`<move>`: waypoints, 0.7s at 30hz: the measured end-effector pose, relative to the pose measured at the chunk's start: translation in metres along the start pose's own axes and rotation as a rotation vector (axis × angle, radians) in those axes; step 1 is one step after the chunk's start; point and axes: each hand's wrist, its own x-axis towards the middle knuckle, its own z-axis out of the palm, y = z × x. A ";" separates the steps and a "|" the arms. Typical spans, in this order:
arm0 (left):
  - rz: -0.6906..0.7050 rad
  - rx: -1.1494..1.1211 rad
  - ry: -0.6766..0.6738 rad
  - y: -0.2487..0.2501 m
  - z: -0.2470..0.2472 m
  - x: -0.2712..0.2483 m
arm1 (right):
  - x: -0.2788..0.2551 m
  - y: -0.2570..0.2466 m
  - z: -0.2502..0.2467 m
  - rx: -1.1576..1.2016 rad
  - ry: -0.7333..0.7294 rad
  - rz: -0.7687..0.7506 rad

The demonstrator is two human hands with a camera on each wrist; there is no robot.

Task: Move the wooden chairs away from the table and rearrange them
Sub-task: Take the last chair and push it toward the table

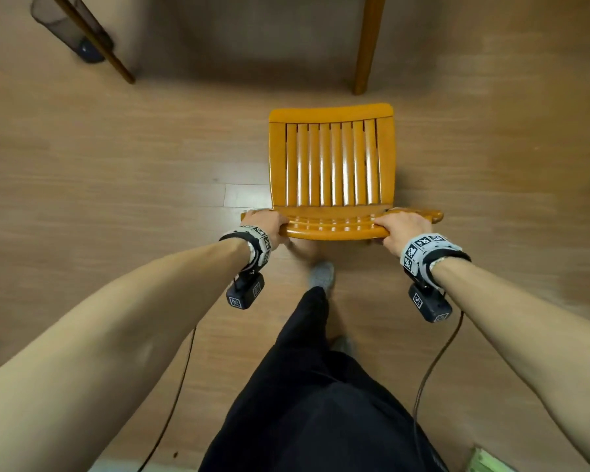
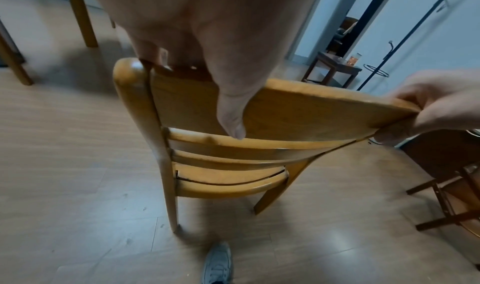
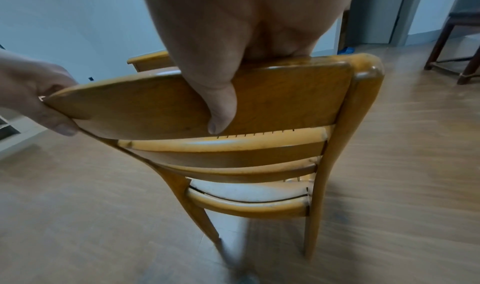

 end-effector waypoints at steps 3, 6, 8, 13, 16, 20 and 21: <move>0.030 -0.010 -0.025 0.003 -0.039 0.012 | 0.012 0.009 -0.034 -0.002 0.018 0.009; 0.054 0.025 -0.027 0.007 -0.080 0.029 | 0.027 0.020 -0.071 0.006 0.018 0.039; 0.069 0.034 -0.025 0.009 -0.104 0.043 | 0.036 0.029 -0.092 0.016 0.028 0.049; 0.163 0.089 0.062 0.021 -0.159 0.087 | 0.055 0.057 -0.131 0.059 0.042 0.108; 0.231 0.124 0.100 0.038 -0.191 0.118 | 0.061 0.077 -0.143 0.093 0.044 0.183; 0.319 0.141 0.135 0.071 -0.223 0.163 | 0.065 0.108 -0.153 0.163 0.064 0.293; 0.335 0.145 0.135 0.080 -0.230 0.174 | 0.064 0.116 -0.155 0.182 0.060 0.313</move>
